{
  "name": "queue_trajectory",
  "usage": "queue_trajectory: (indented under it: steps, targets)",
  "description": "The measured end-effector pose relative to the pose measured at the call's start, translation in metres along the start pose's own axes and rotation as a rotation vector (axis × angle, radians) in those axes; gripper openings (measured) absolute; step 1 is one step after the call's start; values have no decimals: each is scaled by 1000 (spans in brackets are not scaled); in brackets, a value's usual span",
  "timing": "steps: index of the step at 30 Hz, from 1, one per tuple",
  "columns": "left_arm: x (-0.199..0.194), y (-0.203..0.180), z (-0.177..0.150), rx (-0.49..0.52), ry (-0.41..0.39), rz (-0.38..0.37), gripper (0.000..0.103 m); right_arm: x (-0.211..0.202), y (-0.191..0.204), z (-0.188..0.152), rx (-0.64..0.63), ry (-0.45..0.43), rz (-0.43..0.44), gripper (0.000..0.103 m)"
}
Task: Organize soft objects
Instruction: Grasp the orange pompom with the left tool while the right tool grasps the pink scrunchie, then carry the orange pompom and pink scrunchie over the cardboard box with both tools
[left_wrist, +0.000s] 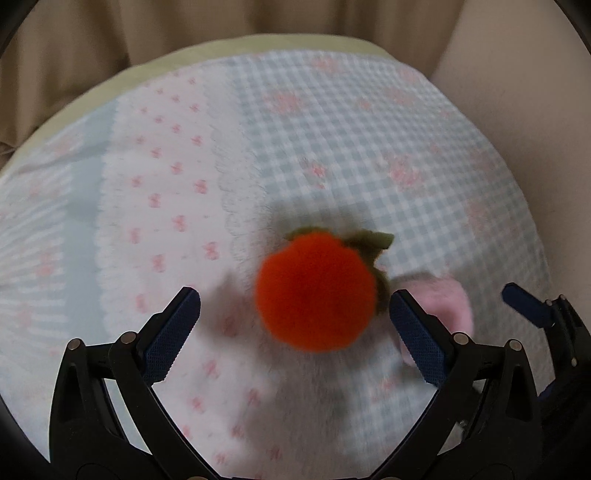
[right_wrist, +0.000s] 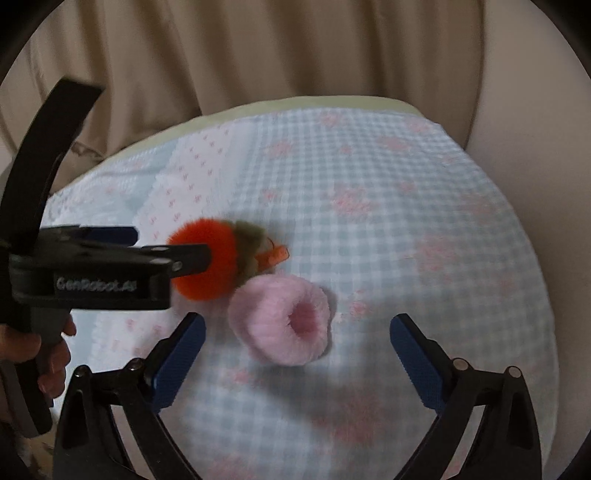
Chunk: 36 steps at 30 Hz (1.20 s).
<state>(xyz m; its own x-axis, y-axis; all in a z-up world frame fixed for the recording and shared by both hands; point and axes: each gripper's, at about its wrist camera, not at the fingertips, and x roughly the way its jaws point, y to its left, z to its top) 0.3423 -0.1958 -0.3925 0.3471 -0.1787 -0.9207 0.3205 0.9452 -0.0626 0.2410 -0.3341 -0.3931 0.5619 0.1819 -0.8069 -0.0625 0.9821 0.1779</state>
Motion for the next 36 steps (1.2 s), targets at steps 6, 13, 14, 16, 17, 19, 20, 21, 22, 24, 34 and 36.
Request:
queue_trajectory:
  steps: [6,13,14,16,17,19,20,21,22,24,34,36]
  targets:
    - [37,-6,-4,14,19,-22,76,35,0,-10,-66,-25,5,90]
    - [42,-1,-5,-19,-14,-65,39,53,12,-8,-158,-49,38,59]
    - [41,-1,-6,-17,-16,-67,38,55,14,-7,-169,-45,47,52]
    - [40,-1,-7,-11,-15,-69,37,59,19,-6,-191,-34,56,48]
    - [40,0,-6,-11,-13,-68,36,60,20,-6,-195,-34,54,43]
    - [36,2,-7,-15,-13,-68,36,59,19,-5,-186,-31,58,37]
    - [35,2,-6,-16,-13,-67,36,59,19,-6,-181,-31,59,35]
    - [32,3,-7,-19,-15,-67,36,57,17,-4,-172,-29,62,34]
    - [30,2,-7,-21,-16,-67,36,56,16,-4,-165,-28,65,33]
    - [24,4,-7,-26,-19,-66,36,53,16,-1,-160,-29,63,32]
    - [-31,5,0,-44,-64,-59,36,6,16,21,-117,-74,49,32]
    - [-48,7,0,-47,-79,-55,36,-8,17,27,-106,-87,50,32]
